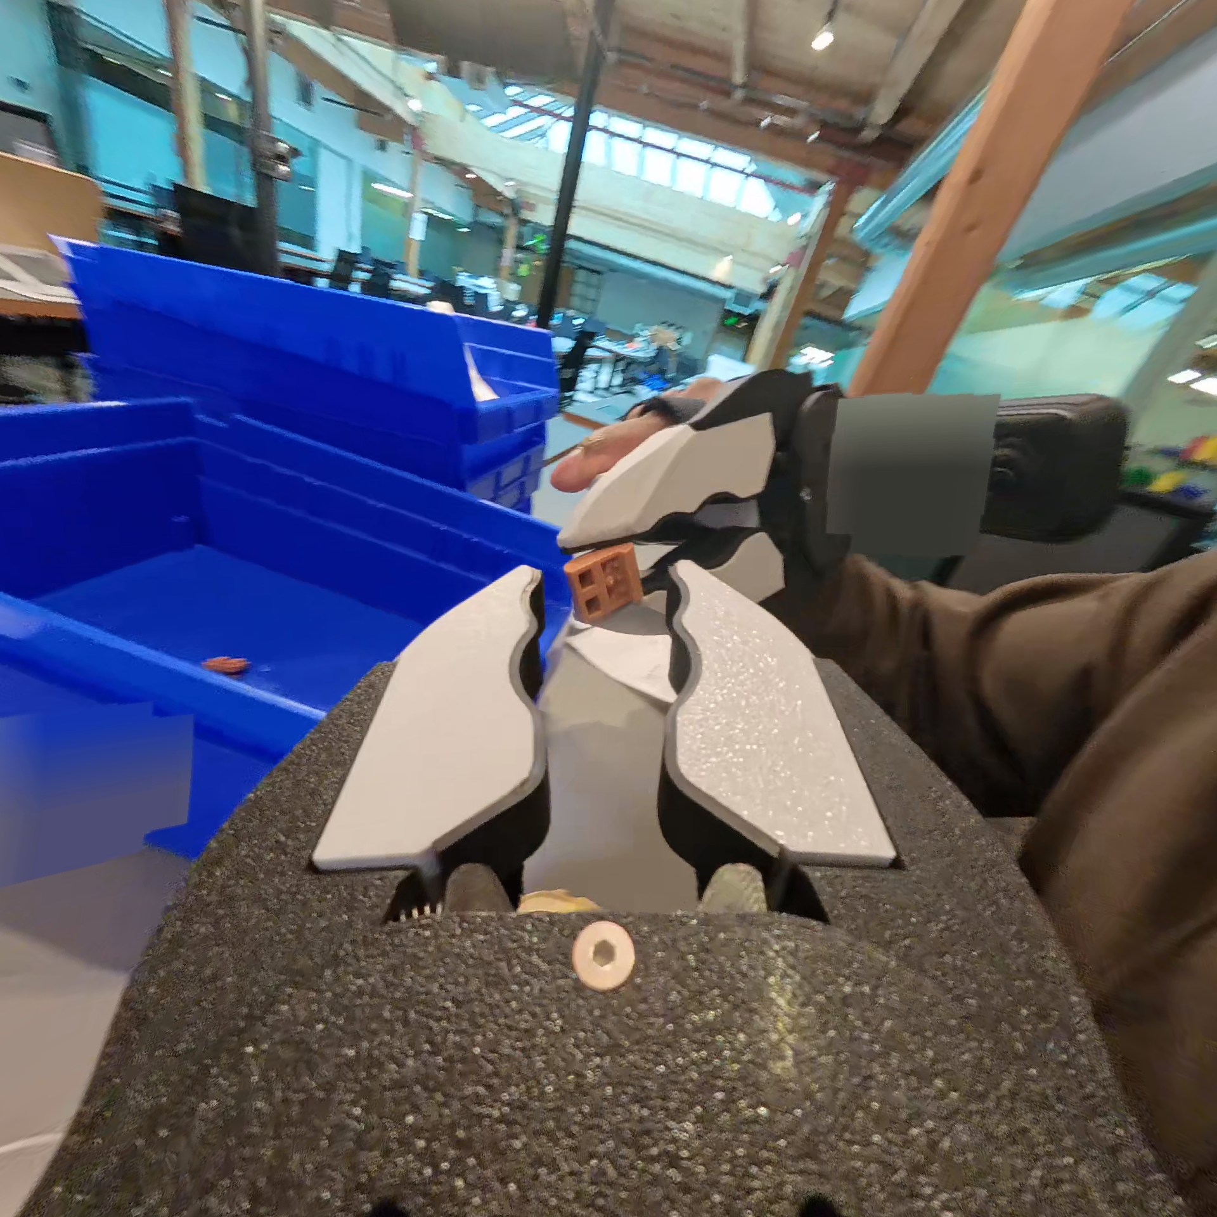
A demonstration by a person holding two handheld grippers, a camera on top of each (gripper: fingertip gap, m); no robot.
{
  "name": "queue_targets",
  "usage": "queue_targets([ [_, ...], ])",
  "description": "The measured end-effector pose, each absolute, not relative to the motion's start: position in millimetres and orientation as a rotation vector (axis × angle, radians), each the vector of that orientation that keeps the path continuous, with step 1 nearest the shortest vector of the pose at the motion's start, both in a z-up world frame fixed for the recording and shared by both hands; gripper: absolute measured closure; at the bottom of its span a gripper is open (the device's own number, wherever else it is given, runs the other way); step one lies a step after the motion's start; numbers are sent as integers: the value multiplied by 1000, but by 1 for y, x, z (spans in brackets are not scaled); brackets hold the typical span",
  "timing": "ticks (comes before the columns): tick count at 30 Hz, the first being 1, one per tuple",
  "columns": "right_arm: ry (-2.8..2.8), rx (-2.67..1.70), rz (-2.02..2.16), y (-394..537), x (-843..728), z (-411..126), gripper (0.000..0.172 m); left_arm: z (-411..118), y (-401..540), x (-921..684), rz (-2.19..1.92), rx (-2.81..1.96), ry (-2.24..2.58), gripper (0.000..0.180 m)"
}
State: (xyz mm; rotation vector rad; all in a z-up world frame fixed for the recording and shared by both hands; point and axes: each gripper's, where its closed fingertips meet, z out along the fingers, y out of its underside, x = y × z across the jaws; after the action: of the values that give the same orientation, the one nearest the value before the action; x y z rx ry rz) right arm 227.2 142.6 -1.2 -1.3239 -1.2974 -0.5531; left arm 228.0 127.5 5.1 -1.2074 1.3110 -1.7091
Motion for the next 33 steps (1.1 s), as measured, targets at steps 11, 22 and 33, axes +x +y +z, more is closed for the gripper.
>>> queue_targets([
  [11,-1324,-1193,-882,151,224,3,156,-2,136,232,-1473,-1291,1291,151],
  [22,-1345,-1044,-1014,150,221,6,155,0,132,229,-1416,-1188,1345,158],
  [33,-1241,-1082,-918,152,220,14,155,13,133,224,-1043,-948,1296,159],
])
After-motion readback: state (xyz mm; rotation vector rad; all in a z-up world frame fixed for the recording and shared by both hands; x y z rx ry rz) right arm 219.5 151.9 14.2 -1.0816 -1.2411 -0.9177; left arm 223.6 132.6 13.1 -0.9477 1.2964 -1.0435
